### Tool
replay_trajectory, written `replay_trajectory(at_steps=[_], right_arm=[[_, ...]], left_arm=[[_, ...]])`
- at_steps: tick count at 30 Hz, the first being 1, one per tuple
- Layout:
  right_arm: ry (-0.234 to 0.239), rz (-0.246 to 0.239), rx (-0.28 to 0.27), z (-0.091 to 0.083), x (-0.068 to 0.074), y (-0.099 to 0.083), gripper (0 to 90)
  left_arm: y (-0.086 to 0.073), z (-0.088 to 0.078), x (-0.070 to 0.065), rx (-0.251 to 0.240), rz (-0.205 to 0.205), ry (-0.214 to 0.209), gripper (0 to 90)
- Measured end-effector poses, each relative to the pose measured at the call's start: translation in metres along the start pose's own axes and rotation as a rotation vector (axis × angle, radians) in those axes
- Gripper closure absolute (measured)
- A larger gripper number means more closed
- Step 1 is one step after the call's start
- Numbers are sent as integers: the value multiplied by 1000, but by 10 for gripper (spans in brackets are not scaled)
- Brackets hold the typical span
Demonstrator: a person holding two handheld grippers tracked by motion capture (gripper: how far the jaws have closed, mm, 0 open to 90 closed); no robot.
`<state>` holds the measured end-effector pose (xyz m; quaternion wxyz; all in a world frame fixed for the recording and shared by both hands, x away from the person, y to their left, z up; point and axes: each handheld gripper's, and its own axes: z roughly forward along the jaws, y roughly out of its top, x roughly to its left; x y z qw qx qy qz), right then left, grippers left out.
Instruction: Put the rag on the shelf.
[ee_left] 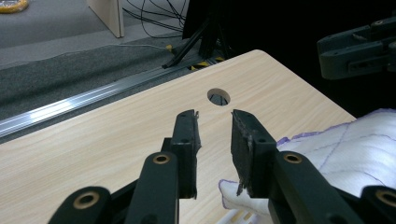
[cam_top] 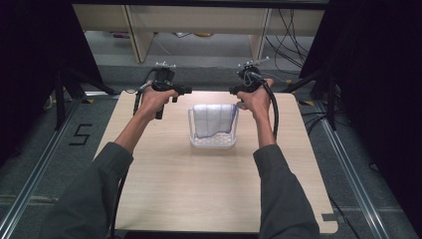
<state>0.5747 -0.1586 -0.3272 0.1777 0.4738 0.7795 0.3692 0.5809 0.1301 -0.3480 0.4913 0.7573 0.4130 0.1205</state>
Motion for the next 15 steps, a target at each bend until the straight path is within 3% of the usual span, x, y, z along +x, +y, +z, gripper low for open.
replay_trajectory(at_steps=[3,4,10,11,14,15], right_arm=[[-5,-23,-4,-4,-2,-1,648],[-8,-11,0,-6,-1,-1,648],[17,-54,-18,-17,0,-5,616],[27,-37,-18,-19,1,-7,609],[54,-25,-19,-26,3,-9,593],[59,-47,-42,-26,2,-9,588]], left_arm=[[0,-5,0,-3,7,-9,688],[-1,-8,0,-3,6,-15,679],[-4,-20,-4,8,4,-33,557],[-5,-23,-5,9,7,-36,532],[-9,-32,-5,9,-25,-59,477],[-11,-36,-6,6,-24,-55,460]])
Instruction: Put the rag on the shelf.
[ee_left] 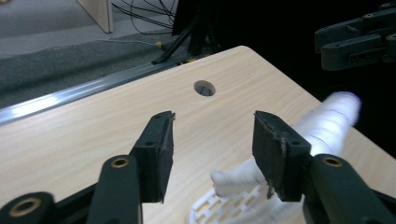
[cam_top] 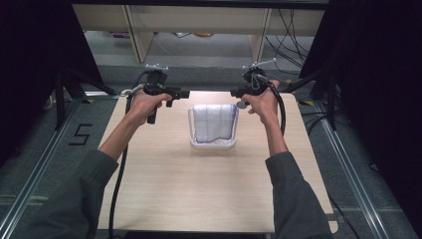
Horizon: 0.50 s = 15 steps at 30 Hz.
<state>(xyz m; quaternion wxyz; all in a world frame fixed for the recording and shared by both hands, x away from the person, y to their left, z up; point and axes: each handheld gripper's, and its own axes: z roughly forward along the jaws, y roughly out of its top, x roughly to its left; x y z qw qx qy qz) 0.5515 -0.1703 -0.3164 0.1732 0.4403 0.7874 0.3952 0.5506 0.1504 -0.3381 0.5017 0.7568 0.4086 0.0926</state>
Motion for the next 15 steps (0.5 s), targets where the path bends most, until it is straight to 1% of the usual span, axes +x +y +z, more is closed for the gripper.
replay_trajectory(at_steps=[1,2,3,4,5,6,7,8,9,10,11,12,13,14,15], right_arm=[[16,13,8,-3,2,-1,580],[18,14,4,-5,2,-2,570],[20,32,15,-7,4,-3,558],[20,28,13,-9,4,-3,549],[26,32,15,-11,5,-4,535],[25,24,0,-12,6,-4,524],[29,27,-1,-14,6,-5,517],[35,43,-5,-16,8,-6,508],[41,43,-8,-17,9,-7,502],[46,39,-7,-18,10,-8,494],[42,32,-13,-19,10,-9,487],[40,41,-7,-21,12,-10,485],[43,31,-17,-21,11,-11,482],[39,48,-8,-23,13,-12,480],[39,48,-10,-23,13,-13,479]], left_arm=[[-1,-2,0,3,7,-4,447],[-3,-5,-1,4,13,2,439],[-5,-7,-2,7,21,10,427],[-6,-10,-3,3,23,15,416],[-8,-12,-4,4,23,11,407],[-10,-14,-5,2,21,10,395],[-11,-16,-5,3,20,3,386],[-12,-18,-7,0,19,-4,378],[-14,-19,-8,1,20,-12,375],[-15,-21,-9,-2,22,-9,373],[-17,-22,-11,-6,23,-14,371],[-18,-23,-12,3,26,-20,370],[-19,-24,-14,3,33,-21,366],[-20,-24,-15,0,32,-23,366],[-20,-25,-17,0,35,-29,366]])
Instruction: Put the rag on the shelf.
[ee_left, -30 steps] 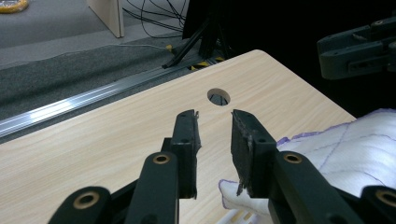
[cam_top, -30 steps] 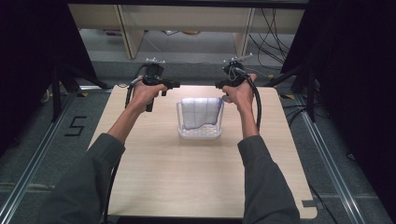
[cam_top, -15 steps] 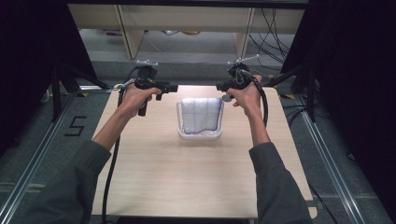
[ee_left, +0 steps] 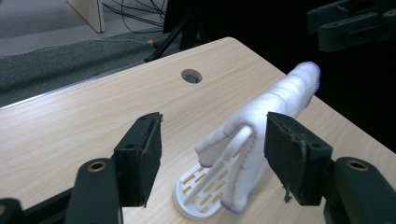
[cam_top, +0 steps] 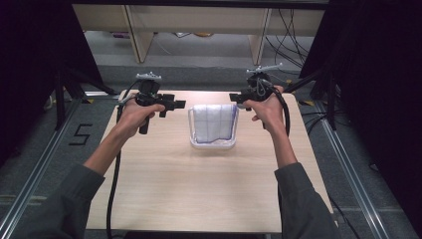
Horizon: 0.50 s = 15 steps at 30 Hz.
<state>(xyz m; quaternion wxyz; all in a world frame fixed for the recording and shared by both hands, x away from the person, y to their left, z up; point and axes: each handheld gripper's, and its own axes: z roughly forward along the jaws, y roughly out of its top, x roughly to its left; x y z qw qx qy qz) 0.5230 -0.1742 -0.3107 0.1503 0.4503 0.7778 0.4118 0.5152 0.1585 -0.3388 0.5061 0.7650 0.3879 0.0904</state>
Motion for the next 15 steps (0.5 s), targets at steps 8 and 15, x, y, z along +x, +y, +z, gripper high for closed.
replay_trajectory(at_steps=[8,15], right_arm=[[14,-29,-18,-3,4,-3,473],[19,-15,-9,-8,8,-8,468]], left_arm=[[-3,-1,-8,-3,12,-13,362],[-7,-3,-12,-5,15,-32,360]])
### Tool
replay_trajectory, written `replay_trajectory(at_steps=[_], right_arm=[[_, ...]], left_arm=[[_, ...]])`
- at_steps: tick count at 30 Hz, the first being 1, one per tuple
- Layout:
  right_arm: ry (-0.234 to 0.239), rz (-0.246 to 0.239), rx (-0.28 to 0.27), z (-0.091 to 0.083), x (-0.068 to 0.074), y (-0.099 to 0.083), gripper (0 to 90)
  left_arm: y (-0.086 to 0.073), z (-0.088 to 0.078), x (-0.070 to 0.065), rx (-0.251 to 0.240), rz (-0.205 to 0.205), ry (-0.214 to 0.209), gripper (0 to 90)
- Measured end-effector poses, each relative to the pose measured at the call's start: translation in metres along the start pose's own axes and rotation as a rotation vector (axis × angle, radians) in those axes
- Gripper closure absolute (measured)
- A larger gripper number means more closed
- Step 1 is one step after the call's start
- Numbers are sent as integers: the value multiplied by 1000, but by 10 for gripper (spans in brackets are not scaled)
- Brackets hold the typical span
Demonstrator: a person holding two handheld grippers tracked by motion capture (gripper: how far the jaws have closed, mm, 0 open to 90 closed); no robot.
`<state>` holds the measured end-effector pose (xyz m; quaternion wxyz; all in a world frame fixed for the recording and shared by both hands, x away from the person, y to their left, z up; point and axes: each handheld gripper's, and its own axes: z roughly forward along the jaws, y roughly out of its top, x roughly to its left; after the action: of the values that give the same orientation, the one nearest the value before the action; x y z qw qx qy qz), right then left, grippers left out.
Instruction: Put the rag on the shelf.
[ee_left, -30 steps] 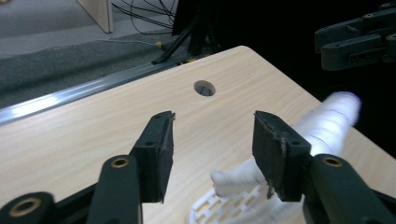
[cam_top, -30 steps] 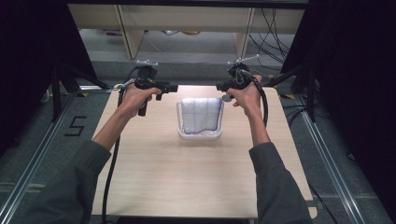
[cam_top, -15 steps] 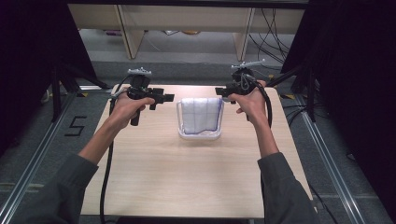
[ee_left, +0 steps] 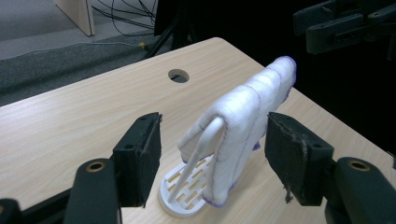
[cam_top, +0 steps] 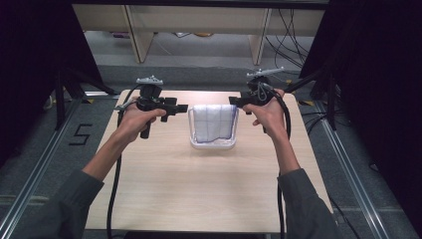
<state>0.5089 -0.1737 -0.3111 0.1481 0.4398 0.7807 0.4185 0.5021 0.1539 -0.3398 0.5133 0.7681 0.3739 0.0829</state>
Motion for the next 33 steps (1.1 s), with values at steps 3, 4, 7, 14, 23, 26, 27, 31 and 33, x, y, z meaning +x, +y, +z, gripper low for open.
replay_trajectory(at_steps=[3,4,7,14,23,26,27,31,33], right_arm=[[4,-16,-18,-2,0,-3,459],[5,-8,-15,-4,1,-3,455],[13,-19,-31,-8,2,-7,451],[18,-29,-44,-15,4,-14,447],[35,-21,-61,-21,11,-24,406],[40,-22,-70,-22,14,-28,395],[46,-15,-68,-22,15,-28,390],[52,-28,-75,-23,20,-31,381],[64,-20,-74,-24,24,-33,380]], left_arm=[[-1,-1,-4,-7,4,0,355],[-1,-2,-5,-10,5,-11,353],[-3,-4,-11,-13,20,-23,350],[-9,-5,-19,-11,25,-29,336],[-18,-7,-27,-12,36,-35,297],[-21,-8,-29,-12,30,-42,279],[-22,-8,-29,-4,32,-51,277],[-25,-10,-33,-12,34,-48,264],[-27,-11,-33,-14,36,-52,257]])
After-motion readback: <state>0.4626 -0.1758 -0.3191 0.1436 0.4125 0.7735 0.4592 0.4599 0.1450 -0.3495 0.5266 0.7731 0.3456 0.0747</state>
